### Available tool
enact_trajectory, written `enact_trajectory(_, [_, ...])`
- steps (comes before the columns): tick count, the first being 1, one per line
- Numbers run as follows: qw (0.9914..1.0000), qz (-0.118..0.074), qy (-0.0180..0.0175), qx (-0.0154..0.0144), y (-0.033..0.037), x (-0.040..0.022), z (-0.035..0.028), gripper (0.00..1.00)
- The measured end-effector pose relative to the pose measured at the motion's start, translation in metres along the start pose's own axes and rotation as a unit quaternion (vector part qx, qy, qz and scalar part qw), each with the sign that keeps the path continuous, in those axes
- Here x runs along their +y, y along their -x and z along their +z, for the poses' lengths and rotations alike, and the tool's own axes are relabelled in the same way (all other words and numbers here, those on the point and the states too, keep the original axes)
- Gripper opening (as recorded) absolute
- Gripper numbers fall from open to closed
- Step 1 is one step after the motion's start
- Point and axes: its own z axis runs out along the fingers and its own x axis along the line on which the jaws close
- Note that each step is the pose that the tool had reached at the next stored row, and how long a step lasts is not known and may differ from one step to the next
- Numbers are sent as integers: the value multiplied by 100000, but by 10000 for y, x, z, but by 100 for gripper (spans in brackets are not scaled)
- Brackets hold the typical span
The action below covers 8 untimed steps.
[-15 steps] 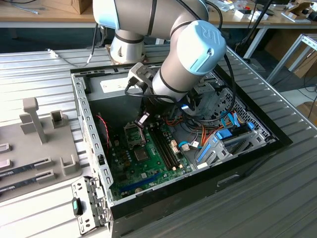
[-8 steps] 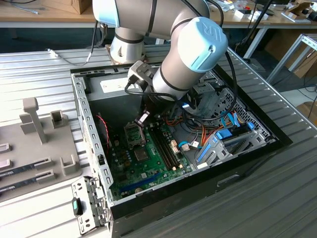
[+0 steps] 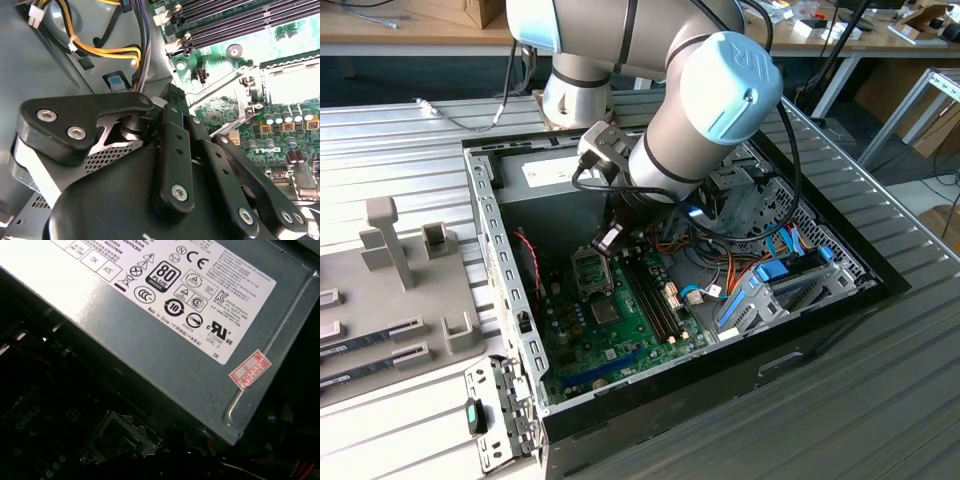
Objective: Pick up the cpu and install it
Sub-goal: 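Close the cpu cover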
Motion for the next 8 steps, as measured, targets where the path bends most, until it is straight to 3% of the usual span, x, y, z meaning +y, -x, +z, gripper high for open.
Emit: enact_trajectory(8, [99999,-459,79,121,-8,10,-42,11])
